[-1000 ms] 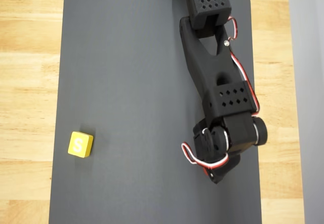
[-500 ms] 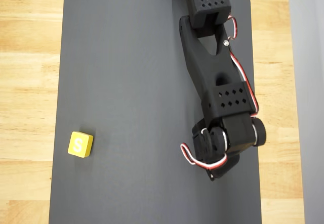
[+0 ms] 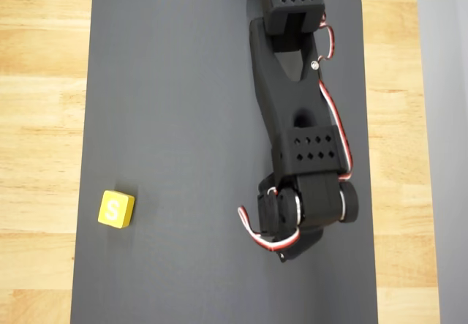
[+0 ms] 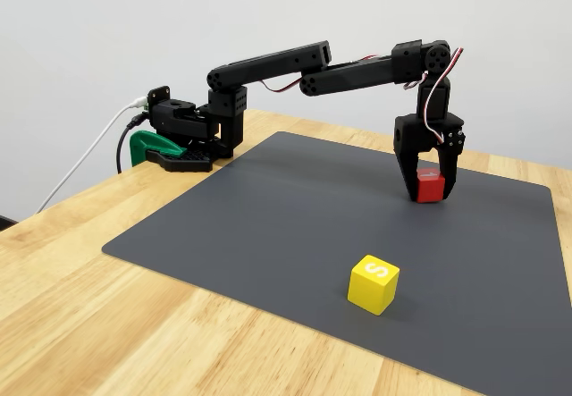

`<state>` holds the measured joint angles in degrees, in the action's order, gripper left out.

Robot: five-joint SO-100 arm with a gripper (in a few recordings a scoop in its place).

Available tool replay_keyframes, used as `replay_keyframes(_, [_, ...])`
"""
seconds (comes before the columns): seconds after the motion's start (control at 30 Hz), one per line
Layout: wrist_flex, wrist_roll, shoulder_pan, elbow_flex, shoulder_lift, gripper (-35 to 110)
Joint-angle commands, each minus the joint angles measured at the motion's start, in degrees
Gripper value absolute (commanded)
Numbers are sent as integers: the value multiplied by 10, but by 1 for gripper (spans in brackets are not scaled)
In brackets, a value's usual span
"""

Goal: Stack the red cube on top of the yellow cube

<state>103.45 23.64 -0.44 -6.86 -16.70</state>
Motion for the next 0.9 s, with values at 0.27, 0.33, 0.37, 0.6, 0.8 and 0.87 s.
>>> replay_keyframes(0.27, [174, 20, 31, 62, -144, 4])
replay_keyframes(0.33, [174, 23, 37, 71, -156, 4])
replay_keyframes(0.37, [174, 25, 40, 76, -163, 4])
replay_keyframes(0.6, [173, 40, 54, 132, -216, 5])
replay_keyframes(0.8, [171, 50, 66, 159, -256, 7])
replay_keyframes(0.87, [171, 53, 72, 171, -268, 7])
